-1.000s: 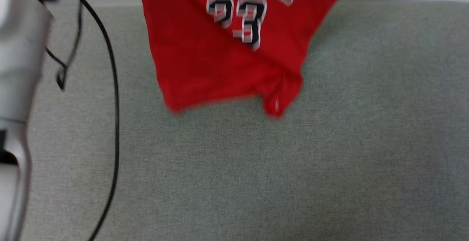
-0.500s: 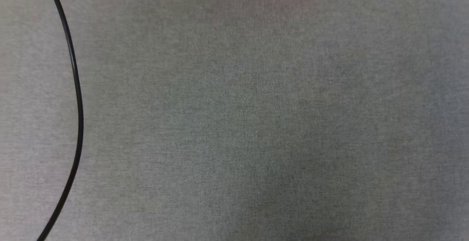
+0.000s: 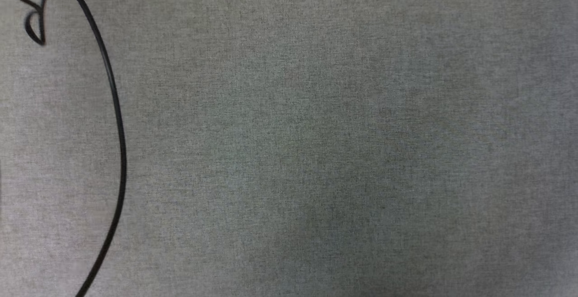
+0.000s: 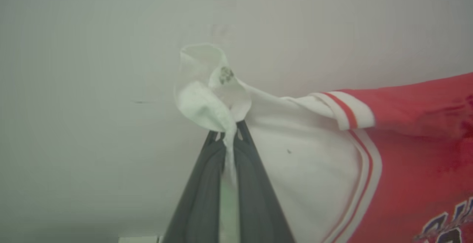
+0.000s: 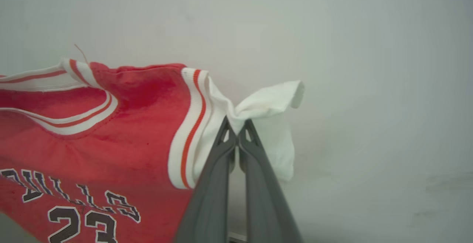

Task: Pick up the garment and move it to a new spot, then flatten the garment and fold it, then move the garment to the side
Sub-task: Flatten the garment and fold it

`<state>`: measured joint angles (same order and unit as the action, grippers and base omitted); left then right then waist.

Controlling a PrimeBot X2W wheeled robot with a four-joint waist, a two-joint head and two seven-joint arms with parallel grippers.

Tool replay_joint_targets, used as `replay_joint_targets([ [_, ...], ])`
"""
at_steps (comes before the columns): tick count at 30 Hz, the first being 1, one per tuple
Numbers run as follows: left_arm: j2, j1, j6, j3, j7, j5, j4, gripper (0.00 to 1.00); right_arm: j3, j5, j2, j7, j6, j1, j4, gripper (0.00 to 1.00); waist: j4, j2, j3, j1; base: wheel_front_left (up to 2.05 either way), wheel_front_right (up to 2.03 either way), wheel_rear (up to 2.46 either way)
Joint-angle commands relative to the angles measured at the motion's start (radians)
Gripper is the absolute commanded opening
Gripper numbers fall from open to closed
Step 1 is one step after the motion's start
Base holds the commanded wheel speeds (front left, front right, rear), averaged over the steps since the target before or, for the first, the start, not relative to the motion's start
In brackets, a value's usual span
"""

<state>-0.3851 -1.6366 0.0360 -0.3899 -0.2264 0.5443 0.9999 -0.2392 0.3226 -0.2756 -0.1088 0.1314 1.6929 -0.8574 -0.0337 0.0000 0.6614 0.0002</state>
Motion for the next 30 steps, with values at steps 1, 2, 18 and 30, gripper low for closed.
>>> replay_joint_targets([
  [1,0.0,0.015,0.004,0.003,-0.003,0.007,0.005,0.0,-0.007,0.005,-0.003,0.009,-0.002,-0.022,-0.003,0.0,0.002,0.0,0.004,-0.0002,0.0,0.0,0.0],
  [2,0.002,0.026,0.01,0.006,-0.007,0.014,0.013,0.0,-0.023,0.014,-0.007,0.018,-0.001,-0.035,-0.005,0.0,0.002,0.0,0.006,-0.0002,0.0,0.0,0.0],
  [18,0.024,0.617,0.073,0.11,-0.04,0.147,-0.055,0.0,-0.122,0.208,-0.068,0.153,-0.002,-0.67,0.116,0.0,0.016,0.0,-0.175,-0.0002,0.0,0.0,0.0],
  [30,0.033,1.033,0.026,0.134,-0.041,0.131,-0.229,0.0,-0.028,0.182,-0.089,0.093,-0.002,-1.106,0.303,0.0,0.041,0.0,-0.383,-0.0002,0.0,0.0,0.0],
])
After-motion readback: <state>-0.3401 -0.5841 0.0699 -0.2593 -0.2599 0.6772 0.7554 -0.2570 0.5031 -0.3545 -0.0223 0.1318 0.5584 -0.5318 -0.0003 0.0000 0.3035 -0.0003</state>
